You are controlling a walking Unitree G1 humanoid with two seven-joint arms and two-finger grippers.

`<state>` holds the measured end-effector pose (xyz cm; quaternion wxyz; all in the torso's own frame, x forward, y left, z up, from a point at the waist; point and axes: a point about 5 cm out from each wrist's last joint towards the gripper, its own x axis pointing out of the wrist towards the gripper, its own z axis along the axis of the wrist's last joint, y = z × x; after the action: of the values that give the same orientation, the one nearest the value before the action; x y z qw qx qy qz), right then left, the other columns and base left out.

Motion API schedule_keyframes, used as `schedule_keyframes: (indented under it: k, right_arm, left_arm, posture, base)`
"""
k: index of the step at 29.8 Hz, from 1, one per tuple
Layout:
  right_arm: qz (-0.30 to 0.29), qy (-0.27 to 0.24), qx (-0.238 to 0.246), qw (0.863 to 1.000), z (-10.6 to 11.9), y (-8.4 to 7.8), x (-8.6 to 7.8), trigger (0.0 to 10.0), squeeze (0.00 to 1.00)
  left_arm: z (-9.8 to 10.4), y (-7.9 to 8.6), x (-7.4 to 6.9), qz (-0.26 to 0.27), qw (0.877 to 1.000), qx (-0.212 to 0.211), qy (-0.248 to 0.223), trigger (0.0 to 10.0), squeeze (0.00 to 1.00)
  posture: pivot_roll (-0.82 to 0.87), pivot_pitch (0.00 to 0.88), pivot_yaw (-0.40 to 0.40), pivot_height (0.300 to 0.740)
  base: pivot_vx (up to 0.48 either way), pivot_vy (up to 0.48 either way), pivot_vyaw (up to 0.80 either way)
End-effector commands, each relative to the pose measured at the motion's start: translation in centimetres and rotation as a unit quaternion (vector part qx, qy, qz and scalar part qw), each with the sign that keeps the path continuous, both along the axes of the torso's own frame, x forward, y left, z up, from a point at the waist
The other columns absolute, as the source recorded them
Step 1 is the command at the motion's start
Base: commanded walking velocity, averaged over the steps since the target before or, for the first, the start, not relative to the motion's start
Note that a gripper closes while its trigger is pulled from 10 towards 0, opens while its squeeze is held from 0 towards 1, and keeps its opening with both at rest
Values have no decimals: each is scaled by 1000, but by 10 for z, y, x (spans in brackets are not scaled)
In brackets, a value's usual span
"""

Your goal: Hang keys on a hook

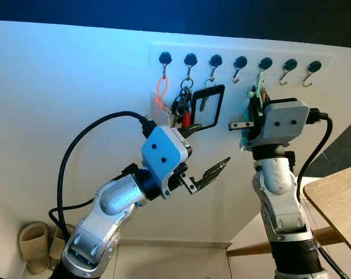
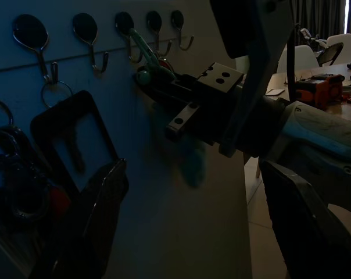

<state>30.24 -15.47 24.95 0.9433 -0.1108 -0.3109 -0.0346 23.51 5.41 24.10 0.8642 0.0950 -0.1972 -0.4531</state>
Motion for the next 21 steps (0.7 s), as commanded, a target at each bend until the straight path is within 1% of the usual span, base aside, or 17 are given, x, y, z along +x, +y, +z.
schedule_keyframes:
  k: [1, 13, 16, 17, 21]
  right_arm:
    - [-14, 17, -11, 1000, -5, -5, 2, 0, 0]
    - [-28, 27, -13, 999, -9, -10, 2, 0, 0]
    - [-14, 12, -15, 1000, -4, -6, 0, 0, 0]
    - [-2, 1, -22, 1000, -1, -2, -1, 0, 0]
    - [7, -8, -19, 1000, 1, 1, -3, 0, 0]
  left_arm:
    - [1, -3, -4, -8, 1000, 1, -2, 10000, 0]
    - [0, -4, -4, -10, 1000, 2, 0, 10000, 0]
    - [0, -3, -4, -8, 1000, 2, 0, 10000, 0]
    - [0, -3, -4, -7, 1000, 2, 0, 10000, 0]
    - [0, -3, -4, -6, 1000, 2, -1, 10000, 0]
  posture:
    - [66, 101, -79, 740]
    - [62, 105, -78, 740]
    - [64, 108, -80, 740]
    - [64, 108, -80, 740]
    - [64, 110, -81, 740]
  base:
    - [0, 0, 0]
    - [0, 0, 0]
    - [0, 0, 0]
    - [0, 0, 0]
    - [0, 0, 0]
